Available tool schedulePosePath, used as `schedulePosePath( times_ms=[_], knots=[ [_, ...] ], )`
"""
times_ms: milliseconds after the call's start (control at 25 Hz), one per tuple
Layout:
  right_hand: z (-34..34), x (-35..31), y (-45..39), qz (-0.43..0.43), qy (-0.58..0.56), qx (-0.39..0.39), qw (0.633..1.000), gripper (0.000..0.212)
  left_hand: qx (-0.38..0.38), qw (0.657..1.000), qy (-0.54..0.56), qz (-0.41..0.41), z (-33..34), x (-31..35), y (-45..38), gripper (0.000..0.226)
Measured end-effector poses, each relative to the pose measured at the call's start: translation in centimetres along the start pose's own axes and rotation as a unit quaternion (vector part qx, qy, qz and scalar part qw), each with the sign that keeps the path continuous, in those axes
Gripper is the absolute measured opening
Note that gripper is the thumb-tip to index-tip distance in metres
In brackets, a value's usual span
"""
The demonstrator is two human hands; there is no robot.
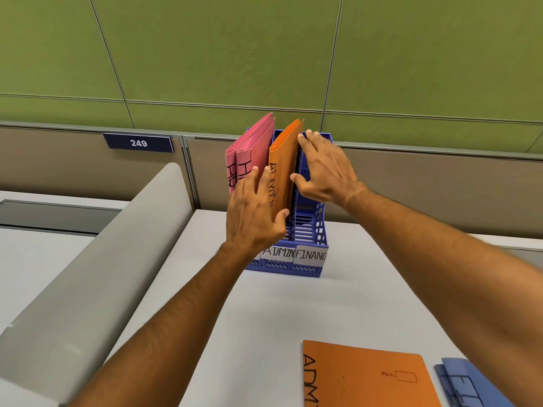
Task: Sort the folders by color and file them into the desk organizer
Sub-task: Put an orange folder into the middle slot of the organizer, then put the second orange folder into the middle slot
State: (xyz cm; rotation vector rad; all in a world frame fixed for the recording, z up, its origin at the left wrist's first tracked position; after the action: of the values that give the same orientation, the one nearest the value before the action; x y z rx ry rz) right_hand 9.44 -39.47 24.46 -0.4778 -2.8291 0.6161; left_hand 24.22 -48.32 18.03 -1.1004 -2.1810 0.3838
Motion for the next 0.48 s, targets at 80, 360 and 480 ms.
schedulePosePath(
  times_ms=[80,360,480],
  knots=[
    [0.1,-0.6,1.8,0.013,0.008,0.003,1.0,0.089,-0.016,0.999,-0.035,0.01,-0.4,0.2,0.5,0.097],
    [0.8,-2.9,9.2,0.066,0.001,-0.029,0.997,0.093,-0.052,0.994,-0.087,0.034,-1.4,0.7,4.3,0.106],
    [1.4,-4.1,12.9,0.081,-0.017,-0.053,0.995,0.095,-0.076,0.991,-0.103,0.038,-1.2,1.0,7.0,0.108]
  ],
)
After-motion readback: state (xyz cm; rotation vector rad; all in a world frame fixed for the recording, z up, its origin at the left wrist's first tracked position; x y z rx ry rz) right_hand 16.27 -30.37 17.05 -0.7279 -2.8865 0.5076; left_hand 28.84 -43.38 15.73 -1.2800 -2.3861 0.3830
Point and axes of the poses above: each hand's wrist, its own y-axis away from the middle knuckle, its own z-axis out of the palm, x = y × z, the point moved 3 cm from there along -y, towards the middle knuckle, and after that the axes turned 11 degrees about -z, right-handed, at the moved point
